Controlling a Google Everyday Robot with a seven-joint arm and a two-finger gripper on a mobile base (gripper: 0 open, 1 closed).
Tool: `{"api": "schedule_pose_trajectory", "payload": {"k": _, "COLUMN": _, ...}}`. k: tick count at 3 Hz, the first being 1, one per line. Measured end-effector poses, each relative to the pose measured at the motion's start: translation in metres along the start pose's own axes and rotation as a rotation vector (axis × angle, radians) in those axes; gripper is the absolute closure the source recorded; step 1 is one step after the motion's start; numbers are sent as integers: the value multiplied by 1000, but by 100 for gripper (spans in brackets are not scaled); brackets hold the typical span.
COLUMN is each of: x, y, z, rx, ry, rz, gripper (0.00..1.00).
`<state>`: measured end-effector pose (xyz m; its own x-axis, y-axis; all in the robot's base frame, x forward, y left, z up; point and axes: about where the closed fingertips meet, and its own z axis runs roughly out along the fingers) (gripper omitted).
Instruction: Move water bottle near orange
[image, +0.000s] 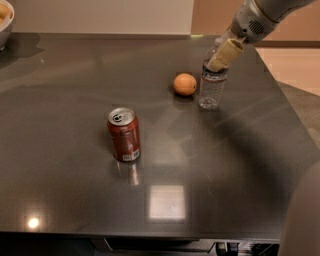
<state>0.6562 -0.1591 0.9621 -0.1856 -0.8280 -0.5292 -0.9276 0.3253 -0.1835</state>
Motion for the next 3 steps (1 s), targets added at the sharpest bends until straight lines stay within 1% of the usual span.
{"api": "schedule_pose_trajectory", "payload": {"k": 3, "x": -4, "y": -11, "z": 9, "rx": -35, "ry": -24, "rz": 37, "gripper": 13}}
